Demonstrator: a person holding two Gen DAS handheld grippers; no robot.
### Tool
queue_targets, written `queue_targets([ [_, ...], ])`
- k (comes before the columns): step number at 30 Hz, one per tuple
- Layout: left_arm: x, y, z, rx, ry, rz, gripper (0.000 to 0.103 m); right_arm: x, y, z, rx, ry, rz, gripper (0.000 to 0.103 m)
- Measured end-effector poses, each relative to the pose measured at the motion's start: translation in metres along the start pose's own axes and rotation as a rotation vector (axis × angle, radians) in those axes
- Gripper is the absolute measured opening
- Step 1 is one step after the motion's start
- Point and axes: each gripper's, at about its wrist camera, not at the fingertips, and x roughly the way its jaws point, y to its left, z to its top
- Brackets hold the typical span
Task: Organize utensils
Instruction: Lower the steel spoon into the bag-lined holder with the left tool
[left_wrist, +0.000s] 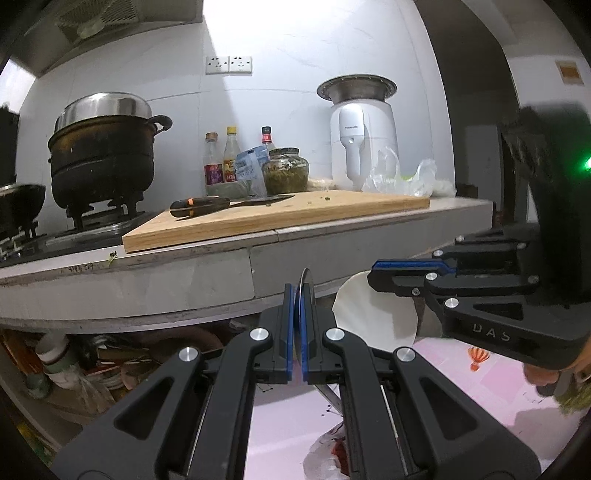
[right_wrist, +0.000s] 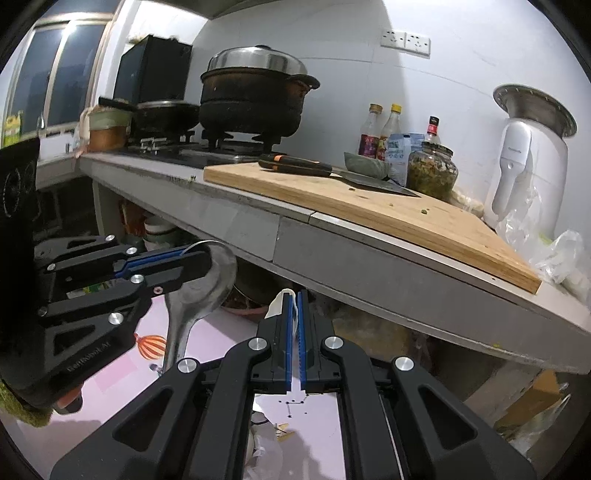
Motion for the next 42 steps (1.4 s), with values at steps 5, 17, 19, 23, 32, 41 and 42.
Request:
queue_targets([
  [5, 0.006, -0.008, -0.015, 0.048, 0.007, 0.014, 0.002, -0.001, 0.013, -0.008, -0.072, -0.011, -0.035, 0.004],
  [17, -0.005, -0.013, -0.035, 0.05, 0.009, -0.009, 0.002, -0.025, 0.044, -0.03, -0.194, -0.066, -0.075, 0.004],
  [19, -0.008, -0.011, -0.038, 0.038, 0.012, -0.014, 0.002, -0.029, 0.05, -0.035, -0.214, -0.069, -0.081, 0.004],
  [23, -0.012, -0.006, -0.04, 0.014, 0.017, -0.028, 0.002, -0.035, 0.055, -0.045, -0.227, -0.064, -0.071, 0.003],
  [32, -0.024, 0.006, -0.049, -0.051, 0.029, -0.062, 0.002, -0.049, 0.053, -0.061, -0.178, -0.05, -0.039, 0.003],
  [41, -0.022, 0.007, -0.063, -0.084, 0.073, -0.077, 0.002, -0.053, 0.048, -0.064, -0.121, -0.034, -0.021, 0.003],
  [42, -0.021, 0.006, -0.065, -0.09, 0.079, -0.08, 0.002, -0.053, 0.047, -0.064, -0.114, -0.033, -0.019, 0.003],
])
